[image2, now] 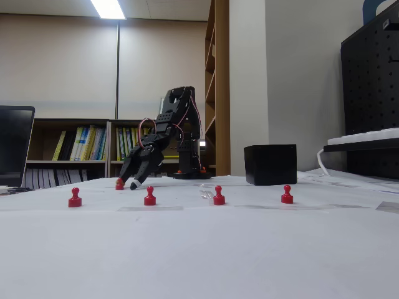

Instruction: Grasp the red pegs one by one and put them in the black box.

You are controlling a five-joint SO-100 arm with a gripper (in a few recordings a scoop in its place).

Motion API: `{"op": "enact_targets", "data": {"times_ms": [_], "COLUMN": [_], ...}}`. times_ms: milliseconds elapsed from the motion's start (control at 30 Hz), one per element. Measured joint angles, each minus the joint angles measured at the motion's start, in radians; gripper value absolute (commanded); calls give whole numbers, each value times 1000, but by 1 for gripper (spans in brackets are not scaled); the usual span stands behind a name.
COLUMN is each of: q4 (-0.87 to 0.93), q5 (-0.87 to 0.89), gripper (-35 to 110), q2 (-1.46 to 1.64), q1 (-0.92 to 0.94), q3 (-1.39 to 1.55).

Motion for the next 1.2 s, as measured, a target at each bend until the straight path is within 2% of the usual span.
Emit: {"op": "enact_targets", "data": {"times_ms": [233, 400, 500, 667, 767, 900, 1067, 1200], "q4": [0, 0, 5, 109, 316, 716, 1226, 1557], "q5": [-5, -5, -5, -12, -15, -54, -130, -215], "gripper": [10, 0, 0, 0, 0, 0, 0, 0], "q2": [12, 12, 12, -9, -58, -155, -261, -268], "q1": [0, 0, 0, -2, -8, -60, -190, -360], "q3": [15, 15, 17, 55, 126, 255, 506, 772]}}
